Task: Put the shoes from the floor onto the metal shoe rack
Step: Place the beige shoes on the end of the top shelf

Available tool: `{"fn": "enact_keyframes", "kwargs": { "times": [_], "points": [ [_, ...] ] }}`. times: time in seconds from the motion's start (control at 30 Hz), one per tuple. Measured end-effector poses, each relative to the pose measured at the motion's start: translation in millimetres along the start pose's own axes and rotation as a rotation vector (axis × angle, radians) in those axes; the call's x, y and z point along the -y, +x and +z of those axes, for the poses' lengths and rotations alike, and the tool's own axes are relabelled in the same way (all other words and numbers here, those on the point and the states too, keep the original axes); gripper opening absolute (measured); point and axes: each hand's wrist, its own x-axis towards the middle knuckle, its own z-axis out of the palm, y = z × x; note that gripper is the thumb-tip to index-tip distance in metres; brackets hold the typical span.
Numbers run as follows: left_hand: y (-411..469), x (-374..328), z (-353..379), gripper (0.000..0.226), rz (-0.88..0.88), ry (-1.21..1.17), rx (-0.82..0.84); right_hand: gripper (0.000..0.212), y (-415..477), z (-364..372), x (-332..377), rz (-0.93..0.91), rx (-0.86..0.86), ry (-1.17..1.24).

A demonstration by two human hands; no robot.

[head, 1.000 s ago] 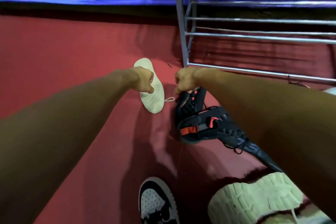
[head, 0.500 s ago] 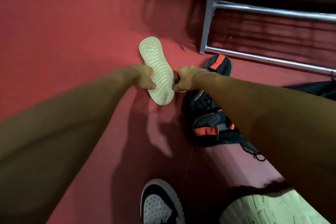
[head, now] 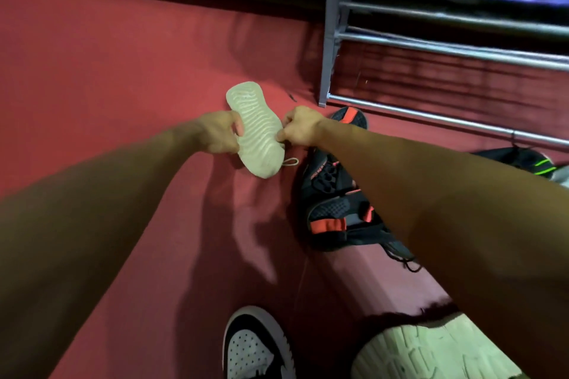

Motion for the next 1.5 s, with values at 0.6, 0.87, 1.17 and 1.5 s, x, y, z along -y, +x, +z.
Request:
{"fn": "enact_keyframes", "kwargs": {
  "times": [0.6,0.87,1.17,1.5],
  "points": [
    [-159,-156,-76,0.038,0.393,0.005,-0.096,0.031,-224,-138,7,0.017,-0.227,0.519],
    [-187,-261,-74,0.019,0.627,-0.035,-0.246,0.044,-325,-194,-47,0.061,-0.507,0.572],
    [-220,-382,-27,0.009,0.757,-0.588,-0.278,0.047,-420,-249,-110,0.032,-0.789,0.764],
    [-263,-473,-23,0.010,0.843,-0.907,-0.139,0.026,-481,-273,-147,-0.024,-0.937,0.708]
  ]
}}
